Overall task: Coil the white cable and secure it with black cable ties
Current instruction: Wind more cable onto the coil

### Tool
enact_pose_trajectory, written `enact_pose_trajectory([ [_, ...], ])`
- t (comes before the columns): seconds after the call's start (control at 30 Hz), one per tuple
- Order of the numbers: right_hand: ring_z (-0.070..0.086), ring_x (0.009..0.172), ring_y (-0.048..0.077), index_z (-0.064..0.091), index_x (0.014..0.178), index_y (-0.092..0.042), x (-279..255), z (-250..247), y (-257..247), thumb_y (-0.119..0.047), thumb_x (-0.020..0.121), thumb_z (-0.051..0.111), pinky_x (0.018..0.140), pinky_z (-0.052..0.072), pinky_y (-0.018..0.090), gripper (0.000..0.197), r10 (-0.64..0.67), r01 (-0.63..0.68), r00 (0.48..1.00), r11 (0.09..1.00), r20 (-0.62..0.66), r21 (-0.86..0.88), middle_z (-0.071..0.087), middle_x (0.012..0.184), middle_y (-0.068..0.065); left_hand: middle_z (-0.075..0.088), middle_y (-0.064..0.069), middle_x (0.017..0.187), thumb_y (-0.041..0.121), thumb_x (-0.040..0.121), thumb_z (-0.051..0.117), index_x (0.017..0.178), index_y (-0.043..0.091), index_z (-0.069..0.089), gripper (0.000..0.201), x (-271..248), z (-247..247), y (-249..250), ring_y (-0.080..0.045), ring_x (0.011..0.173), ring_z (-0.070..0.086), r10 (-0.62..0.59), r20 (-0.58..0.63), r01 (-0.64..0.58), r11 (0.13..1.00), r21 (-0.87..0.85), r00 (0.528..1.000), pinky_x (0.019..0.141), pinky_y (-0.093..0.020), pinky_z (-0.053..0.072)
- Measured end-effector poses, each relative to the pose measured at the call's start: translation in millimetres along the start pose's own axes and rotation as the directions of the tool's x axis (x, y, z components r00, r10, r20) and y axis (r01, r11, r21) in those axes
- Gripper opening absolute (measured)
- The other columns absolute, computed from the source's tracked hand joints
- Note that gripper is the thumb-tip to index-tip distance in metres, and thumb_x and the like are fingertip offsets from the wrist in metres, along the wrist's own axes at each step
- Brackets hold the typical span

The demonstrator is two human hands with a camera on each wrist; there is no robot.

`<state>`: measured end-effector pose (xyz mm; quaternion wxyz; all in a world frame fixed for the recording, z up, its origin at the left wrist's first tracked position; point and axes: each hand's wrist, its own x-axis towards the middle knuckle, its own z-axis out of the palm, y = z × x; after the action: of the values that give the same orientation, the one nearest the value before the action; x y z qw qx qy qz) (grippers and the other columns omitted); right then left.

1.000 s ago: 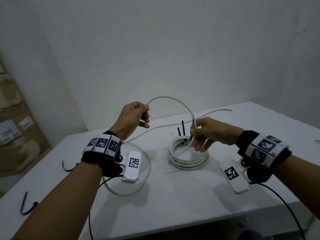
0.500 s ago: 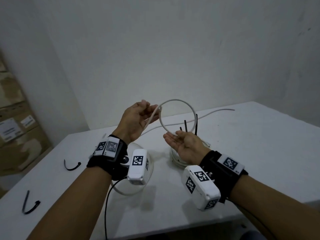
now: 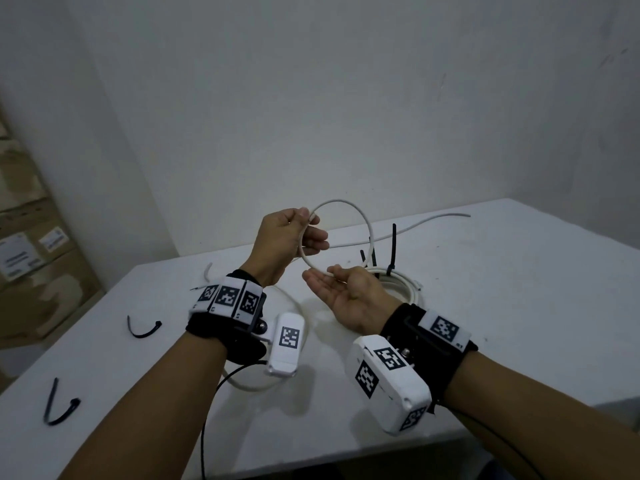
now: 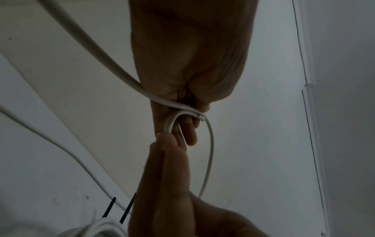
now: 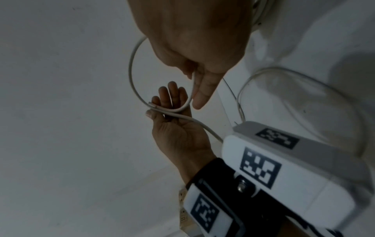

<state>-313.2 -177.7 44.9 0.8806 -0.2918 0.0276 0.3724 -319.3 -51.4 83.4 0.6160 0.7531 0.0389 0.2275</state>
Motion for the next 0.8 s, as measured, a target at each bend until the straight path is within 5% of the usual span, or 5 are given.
enact_pose_trajectory([
  [0.23, 0.056, 0.116, 0.042, 0.043, 0.086, -0.002, -0.3, 0.4, -0.5, -0.001, 0.101, 0.025, 0.086, 0.049, 0.043, 0.024, -0.02, 0.021, 1.0, 0.998, -0.017, 0.061, 0.057, 0.087, 0.028, 0.07, -0.014, 0.085, 0.02, 0.102, 0.044, 0.1, 0.004, 0.063, 0.025, 0.4, 0.2, -3.4, -0.021, 0.065, 0.071, -0.011, -0.02, 0.012, 1.0, 0.01, 1.0, 0.064, -0.031, 0.058],
  [0.37, 0.061, 0.097, 0.037, 0.044, 0.089, -0.001, 0.7, 0.0, -1.1, -0.001, 0.101, 0.025, 0.084, 0.05, 0.042, 0.023, -0.04, 0.041, 0.999, 0.997, -0.014, 0.071, 0.059, 0.087, 0.027, 0.07, -0.014, 0.092, 0.013, 0.101, 0.045, 0.113, 0.008, 0.06, 0.02, -1.1, 2.5, -4.3, -0.022, 0.07, 0.072, -0.017, 0.027, 0.017, 1.0, -0.001, 0.999, 0.071, -0.035, 0.057],
  [0.5, 0.064, 0.079, 0.031, 0.048, 0.093, 0.001, -0.5, 0.2, -0.3, -0.004, 0.102, 0.03, 0.081, 0.051, 0.039, 0.02, -0.051, 0.052, 0.998, 0.999, 0.033, -0.008, 0.062, 0.089, 0.024, 0.067, -0.015, 0.084, 0.015, 0.103, 0.041, 0.117, 0.01, 0.057, 0.022, -4.0, 3.5, -6.0, -0.024, 0.051, 0.068, 0.054, -0.056, -0.046, 0.99, 0.133, 0.997, 0.052, -0.03, 0.055],
  [0.63, 0.062, 0.093, 0.032, 0.051, 0.088, 0.001, -3.0, 1.0, 5.3, -0.005, 0.101, 0.035, 0.082, 0.05, 0.038, 0.022, -0.04, 0.045, 0.998, 0.993, 0.05, -0.107, 0.064, 0.087, 0.021, 0.062, -0.007, 0.073, 0.022, 0.102, 0.043, 0.119, 0.013, 0.057, 0.024, -1.6, 3.3, -5.2, -0.023, 0.047, 0.062, 0.161, -0.028, -0.145, 0.94, 0.309, 0.987, 0.049, -0.031, 0.051],
  [0.8, 0.06, 0.106, 0.034, 0.048, 0.092, 0.0, -4.7, -0.2, 2.3, -0.003, 0.102, 0.031, 0.085, 0.049, 0.039, 0.019, -0.038, 0.04, 0.999, 0.998, 0.034, -0.051, 0.061, 0.087, 0.022, 0.065, -0.008, 0.082, 0.019, 0.099, 0.05, 0.127, 0.009, 0.056, 0.03, -1.5, 4.0, -0.2, -0.011, 0.048, 0.06, 0.179, 0.023, -0.172, 0.893, 0.415, 0.984, 0.041, -0.026, 0.05],
])
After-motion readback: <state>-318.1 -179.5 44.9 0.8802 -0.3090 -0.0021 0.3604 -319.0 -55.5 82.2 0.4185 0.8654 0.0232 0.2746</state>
